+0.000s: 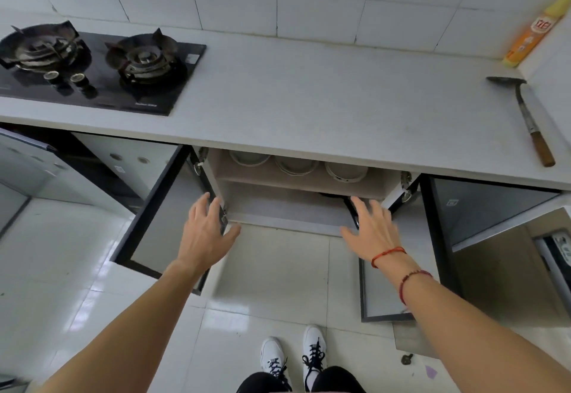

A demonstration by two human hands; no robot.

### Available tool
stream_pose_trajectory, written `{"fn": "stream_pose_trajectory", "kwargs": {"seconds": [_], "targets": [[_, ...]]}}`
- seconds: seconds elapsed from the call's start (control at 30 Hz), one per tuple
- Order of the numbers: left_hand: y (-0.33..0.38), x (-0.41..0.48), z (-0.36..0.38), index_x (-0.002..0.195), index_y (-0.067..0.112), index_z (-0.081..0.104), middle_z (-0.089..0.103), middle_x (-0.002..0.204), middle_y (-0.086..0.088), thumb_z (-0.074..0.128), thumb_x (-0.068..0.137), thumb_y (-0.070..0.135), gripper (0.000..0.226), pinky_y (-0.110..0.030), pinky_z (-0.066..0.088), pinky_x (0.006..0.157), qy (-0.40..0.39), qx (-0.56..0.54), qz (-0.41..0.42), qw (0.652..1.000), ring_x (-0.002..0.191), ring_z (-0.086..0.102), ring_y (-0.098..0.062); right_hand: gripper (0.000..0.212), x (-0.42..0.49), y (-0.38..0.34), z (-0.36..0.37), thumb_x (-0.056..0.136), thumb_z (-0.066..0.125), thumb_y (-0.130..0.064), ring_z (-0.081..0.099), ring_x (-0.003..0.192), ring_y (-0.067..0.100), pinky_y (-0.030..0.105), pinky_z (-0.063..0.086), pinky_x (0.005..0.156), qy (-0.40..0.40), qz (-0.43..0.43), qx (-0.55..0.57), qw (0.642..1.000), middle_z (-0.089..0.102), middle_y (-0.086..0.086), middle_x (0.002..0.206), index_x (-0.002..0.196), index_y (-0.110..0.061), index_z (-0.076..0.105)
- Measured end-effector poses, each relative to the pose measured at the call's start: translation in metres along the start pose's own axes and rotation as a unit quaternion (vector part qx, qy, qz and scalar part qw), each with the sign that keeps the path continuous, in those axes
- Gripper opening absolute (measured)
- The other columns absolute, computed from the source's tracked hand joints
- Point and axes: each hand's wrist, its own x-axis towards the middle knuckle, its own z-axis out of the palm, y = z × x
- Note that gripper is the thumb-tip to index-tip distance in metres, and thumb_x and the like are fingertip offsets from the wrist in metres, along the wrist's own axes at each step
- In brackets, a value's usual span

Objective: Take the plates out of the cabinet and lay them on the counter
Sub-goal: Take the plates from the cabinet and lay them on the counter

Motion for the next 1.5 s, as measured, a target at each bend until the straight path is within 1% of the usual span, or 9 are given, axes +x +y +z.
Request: {"fn": "stream_pose_trajectory", "kwargs": {"seconds": [0.13,0.3,0.67,0.8,0.97,1.07,1.2,1.37,1.5], "targets": [[0.022,-0.003,-0.018,0.147,0.012,0.033,0.027,0.157,-0.015,0.057,0.089,0.053,0.075,-0.046,0.031,0.113,0.059,0.024,0.052,0.997,0.146,0.023,-0.031,0.073,0.009,-0.033,-0.014,0.089,0.048,-0.056,0.030,0.137,0.036,0.049,0.036,0.106,0.013,-0.071,-0.007,0.997,0.027,0.016,0.154,0.152,-0.029,0.022],[0.028,-0.004,-0.033,0.148,0.014,0.035,0.030,0.156,-0.013,0.051,0.089,0.058,0.075,-0.043,0.030,0.114,0.094,0.042,0.066,0.993,0.145,0.025,-0.029,0.074,0.015,-0.061,-0.024,0.089,0.041,-0.063,0.027,0.140,0.033,0.050,0.033,0.109,0.016,-0.127,-0.013,0.992,0.024,0.015,0.156,0.152,-0.032,0.018],[0.018,0.005,-0.034,0.148,0.017,0.032,0.030,0.157,-0.011,0.049,0.089,0.061,0.075,-0.045,0.030,0.115,0.091,0.023,0.017,0.995,0.145,0.025,-0.029,0.073,0.041,-0.078,-0.020,0.090,0.040,-0.062,0.028,0.140,0.032,0.049,0.034,0.108,-0.003,-0.173,-0.030,0.984,0.024,0.014,0.157,0.153,-0.032,0.018],[0.009,0.023,-0.021,0.148,0.019,0.030,0.025,0.158,-0.010,0.048,0.089,0.061,0.075,-0.044,0.030,0.114,0.082,0.007,-0.014,0.997,0.144,0.025,-0.029,0.073,0.061,-0.079,-0.003,0.091,0.040,-0.061,0.029,0.139,0.033,0.046,0.040,0.103,-0.025,-0.176,-0.024,0.984,0.022,0.013,0.157,0.153,-0.032,0.016],[-0.010,0.059,0.019,0.150,0.019,0.028,0.022,0.159,-0.007,0.050,0.091,0.058,0.074,-0.041,0.032,0.113,0.070,-0.041,-0.061,0.995,0.146,0.021,-0.026,0.072,0.099,-0.083,0.040,0.091,0.041,-0.059,0.030,0.139,0.031,0.044,0.045,0.101,-0.041,-0.184,-0.013,0.982,0.023,0.012,0.156,0.152,-0.030,0.017],[-0.026,0.091,0.057,0.147,0.018,0.032,0.027,0.155,-0.002,0.053,0.091,0.055,0.071,-0.033,0.039,0.103,0.079,-0.080,-0.079,0.991,0.142,0.026,-0.020,0.074,0.129,-0.087,0.077,0.091,0.042,-0.059,0.031,0.138,0.029,0.042,0.046,0.098,-0.039,-0.187,-0.004,0.982,0.023,0.011,0.156,0.152,-0.029,0.014],[-0.050,0.140,0.112,0.146,0.015,0.036,0.033,0.148,0.001,0.056,0.091,0.048,0.067,-0.022,0.031,0.095,0.107,-0.138,-0.093,0.980,0.136,0.032,-0.017,0.077,0.178,-0.092,0.135,0.090,0.047,-0.057,0.034,0.136,0.030,0.046,0.046,0.100,-0.033,-0.190,0.035,0.981,0.026,0.011,0.155,0.152,-0.026,0.015],[-0.086,0.204,0.183,0.148,0.014,0.033,0.031,0.149,0.002,0.055,0.091,0.049,0.070,-0.023,0.030,0.097,0.115,-0.187,-0.101,0.970,0.137,0.032,-0.016,0.081,0.248,-0.096,0.204,0.088,0.054,-0.053,0.039,0.131,0.031,0.041,0.045,0.100,-0.003,-0.196,0.074,0.978,0.033,0.012,0.149,0.152,-0.019,0.018],[-0.113,0.260,0.235,0.145,0.017,0.038,0.035,0.146,-0.001,0.055,0.087,0.055,0.071,-0.037,0.037,0.111,0.133,-0.250,-0.113,0.952,0.131,0.044,-0.025,0.080,0.301,-0.103,0.251,0.089,0.057,-0.050,0.040,0.134,0.032,0.041,0.041,0.103,0.014,-0.192,0.118,0.974,0.036,0.016,0.148,0.152,-0.018,0.021]]}}
